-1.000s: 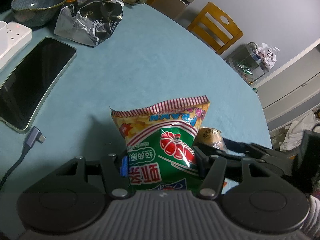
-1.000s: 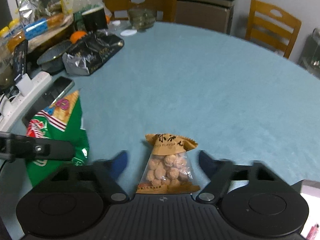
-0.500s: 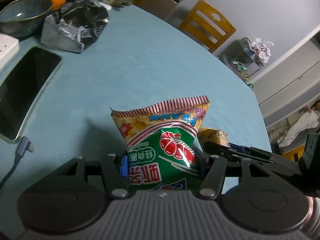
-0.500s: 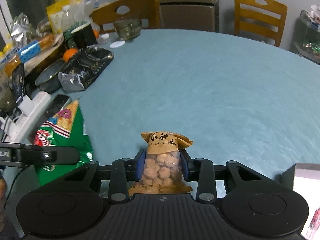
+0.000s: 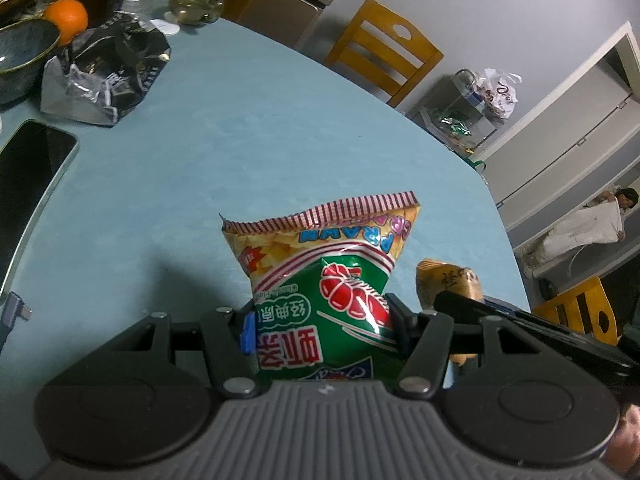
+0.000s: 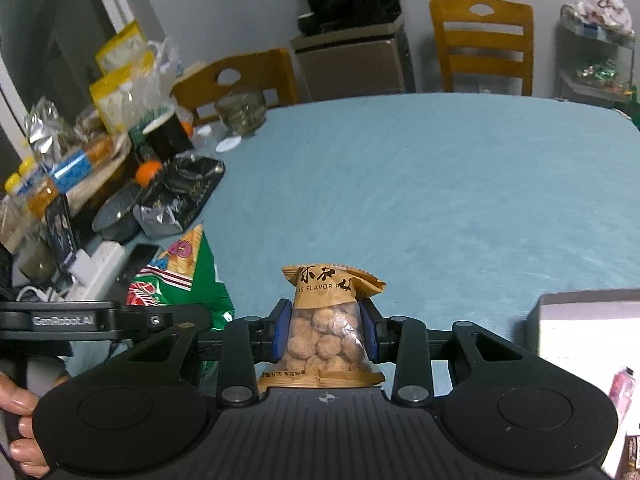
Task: Organize snacks
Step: 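Grasp the clear peanut pack with the right tool while the left tool holds the chip bag, then carry the peanut pack and green chip bag with both tools over the grey box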
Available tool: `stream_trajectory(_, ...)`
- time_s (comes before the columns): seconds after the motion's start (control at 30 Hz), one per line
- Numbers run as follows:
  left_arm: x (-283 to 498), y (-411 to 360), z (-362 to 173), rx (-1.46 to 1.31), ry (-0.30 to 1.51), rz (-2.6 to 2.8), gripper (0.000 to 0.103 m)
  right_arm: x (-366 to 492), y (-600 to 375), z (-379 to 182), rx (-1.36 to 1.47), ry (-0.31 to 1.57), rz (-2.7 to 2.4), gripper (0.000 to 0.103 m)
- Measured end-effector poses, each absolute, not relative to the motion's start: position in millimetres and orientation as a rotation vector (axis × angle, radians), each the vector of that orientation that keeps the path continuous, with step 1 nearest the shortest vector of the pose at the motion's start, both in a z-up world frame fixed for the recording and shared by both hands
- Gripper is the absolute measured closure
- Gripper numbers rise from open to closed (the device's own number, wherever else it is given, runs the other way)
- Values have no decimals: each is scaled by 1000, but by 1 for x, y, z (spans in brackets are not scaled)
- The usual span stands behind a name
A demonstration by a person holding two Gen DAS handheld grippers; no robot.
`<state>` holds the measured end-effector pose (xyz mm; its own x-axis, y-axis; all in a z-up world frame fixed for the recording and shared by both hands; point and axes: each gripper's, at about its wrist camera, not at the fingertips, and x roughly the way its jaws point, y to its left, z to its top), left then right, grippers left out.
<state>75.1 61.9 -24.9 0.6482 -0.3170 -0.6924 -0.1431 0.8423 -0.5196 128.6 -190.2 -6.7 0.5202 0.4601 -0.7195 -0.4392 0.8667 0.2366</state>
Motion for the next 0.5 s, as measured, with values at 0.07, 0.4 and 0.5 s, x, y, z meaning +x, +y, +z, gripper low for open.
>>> stream_trajectory(0.07,75,57,-22,-573,870,-113,45,125,-196,-4,36,861,532,66)
stream_trajectory(0.4,74,24,-12,-541,866,-163,45,105,-229,4,77,844,484,66)
stream_trajectory(0.5,76,15,-10,-529,866,-183,45,98,-240,6,87,839,465,66)
